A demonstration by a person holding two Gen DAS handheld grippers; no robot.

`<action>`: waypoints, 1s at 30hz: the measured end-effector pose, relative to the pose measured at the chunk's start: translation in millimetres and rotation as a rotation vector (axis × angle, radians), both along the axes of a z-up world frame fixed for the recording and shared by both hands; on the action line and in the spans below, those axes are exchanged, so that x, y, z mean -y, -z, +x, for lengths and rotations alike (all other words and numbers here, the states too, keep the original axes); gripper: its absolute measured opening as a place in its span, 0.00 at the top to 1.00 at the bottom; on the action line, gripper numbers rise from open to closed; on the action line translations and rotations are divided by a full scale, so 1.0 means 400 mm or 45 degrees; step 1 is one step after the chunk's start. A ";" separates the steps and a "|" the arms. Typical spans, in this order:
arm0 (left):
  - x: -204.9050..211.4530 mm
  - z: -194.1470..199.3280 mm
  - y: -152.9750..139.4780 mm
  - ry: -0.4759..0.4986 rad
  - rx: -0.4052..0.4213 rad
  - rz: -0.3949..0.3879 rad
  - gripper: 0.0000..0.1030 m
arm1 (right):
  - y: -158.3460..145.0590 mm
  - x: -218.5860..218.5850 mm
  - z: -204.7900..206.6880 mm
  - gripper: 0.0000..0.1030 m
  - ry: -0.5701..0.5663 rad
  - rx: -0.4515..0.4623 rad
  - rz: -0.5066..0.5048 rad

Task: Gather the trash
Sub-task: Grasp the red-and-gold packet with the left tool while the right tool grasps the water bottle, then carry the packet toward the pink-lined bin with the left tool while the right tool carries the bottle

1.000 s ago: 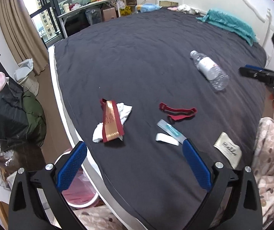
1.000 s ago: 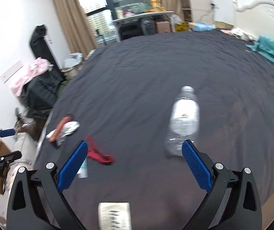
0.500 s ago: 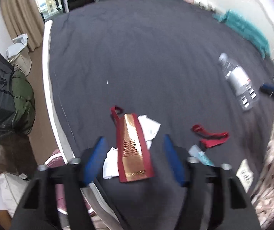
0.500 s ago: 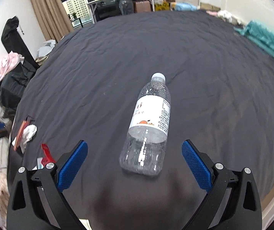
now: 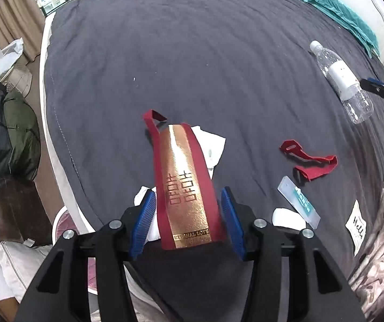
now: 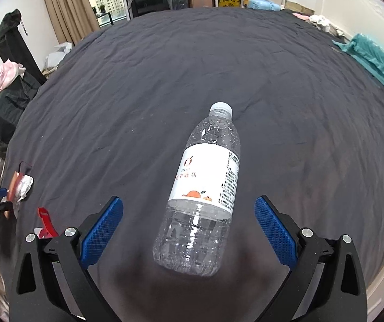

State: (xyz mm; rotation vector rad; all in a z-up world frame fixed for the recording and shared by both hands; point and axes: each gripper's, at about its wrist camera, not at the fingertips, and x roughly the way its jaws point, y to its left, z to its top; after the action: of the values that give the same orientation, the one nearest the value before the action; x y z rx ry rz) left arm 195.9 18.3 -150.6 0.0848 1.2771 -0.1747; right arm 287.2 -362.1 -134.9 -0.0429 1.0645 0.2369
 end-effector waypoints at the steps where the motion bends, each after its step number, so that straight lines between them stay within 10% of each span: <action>1: 0.001 0.000 0.003 0.009 -0.009 0.001 0.60 | 0.003 0.000 0.005 0.07 -0.001 -0.009 -0.001; 19: -0.053 -0.034 -0.023 -0.136 0.009 -0.187 0.88 | 0.111 0.024 0.034 0.34 0.113 -0.204 0.119; 30: -0.063 -0.029 -0.033 -0.129 0.028 0.032 0.98 | 0.074 0.055 -0.049 0.35 0.131 -0.192 0.150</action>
State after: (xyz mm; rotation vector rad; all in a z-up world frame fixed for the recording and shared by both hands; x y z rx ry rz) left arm 184.3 43.4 -137.5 0.0436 1.2587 -0.0702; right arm 267.5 -383.9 -164.5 0.1372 1.1974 0.2122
